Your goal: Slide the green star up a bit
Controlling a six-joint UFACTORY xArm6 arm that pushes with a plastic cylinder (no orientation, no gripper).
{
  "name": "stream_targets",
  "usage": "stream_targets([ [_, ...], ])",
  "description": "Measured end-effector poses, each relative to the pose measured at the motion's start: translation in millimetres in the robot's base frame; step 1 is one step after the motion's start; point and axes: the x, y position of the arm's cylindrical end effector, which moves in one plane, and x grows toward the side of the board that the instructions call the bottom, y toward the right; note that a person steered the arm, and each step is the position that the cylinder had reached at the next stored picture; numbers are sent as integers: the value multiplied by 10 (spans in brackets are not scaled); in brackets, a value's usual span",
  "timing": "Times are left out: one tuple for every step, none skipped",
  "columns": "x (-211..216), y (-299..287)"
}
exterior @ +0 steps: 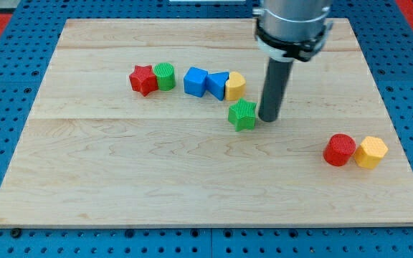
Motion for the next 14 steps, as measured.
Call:
stream_targets([
  [0, -399],
  [0, -459],
  [104, -278],
  [342, -254],
  [383, -254],
  [353, -254],
  [190, -312],
  [165, -391],
  [380, -478],
  [464, -846],
  [395, -1155],
  [314, -1233],
  [353, -1204],
  [390, -1089],
])
